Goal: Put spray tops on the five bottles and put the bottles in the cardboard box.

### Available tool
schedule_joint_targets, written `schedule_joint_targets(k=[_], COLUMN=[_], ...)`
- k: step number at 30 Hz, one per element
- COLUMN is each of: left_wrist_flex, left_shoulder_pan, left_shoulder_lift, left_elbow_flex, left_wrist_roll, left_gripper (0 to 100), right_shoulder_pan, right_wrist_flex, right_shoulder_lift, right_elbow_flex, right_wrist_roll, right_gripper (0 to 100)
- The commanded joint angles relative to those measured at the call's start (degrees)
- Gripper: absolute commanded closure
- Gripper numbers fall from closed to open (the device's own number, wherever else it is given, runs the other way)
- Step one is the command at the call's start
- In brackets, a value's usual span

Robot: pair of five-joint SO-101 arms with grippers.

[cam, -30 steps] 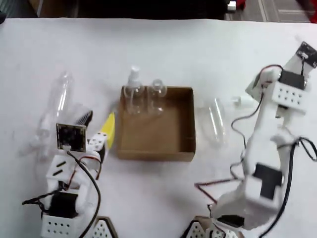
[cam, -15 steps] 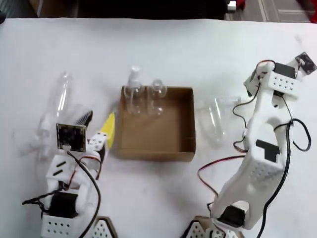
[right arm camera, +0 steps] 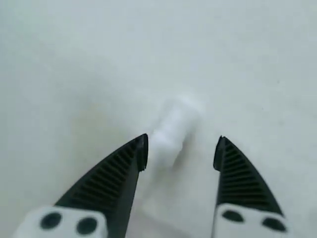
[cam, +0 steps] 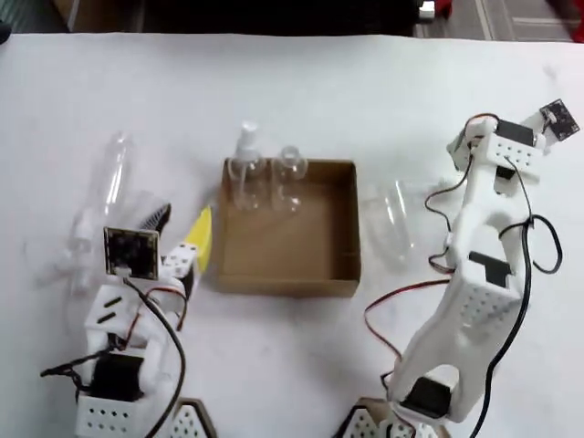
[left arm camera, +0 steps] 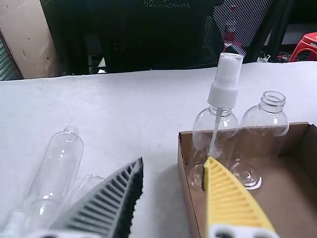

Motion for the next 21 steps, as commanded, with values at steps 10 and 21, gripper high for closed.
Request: schedule_joint_targets(k=[10, 21], left_wrist_flex=[-1.3, -1.3], left_shoulder_pan=[0.7, 0.7], left_shoulder_lift=[-0.5, -0.5], left_elbow_flex=[-0.4, -0.4], left_wrist_roll=[0.2, 0.1], left_gripper=[81, 81], right_shoulder_pan=[-0.4, -0.3], right_wrist_flex=[2.5, 11.1], right_shoulder_lift=[8.8, 19.8], right_elbow_flex=[-12.1, -27.7], right_wrist_roll=[-0.4, 0.0], right_gripper=[80.7, 94.9])
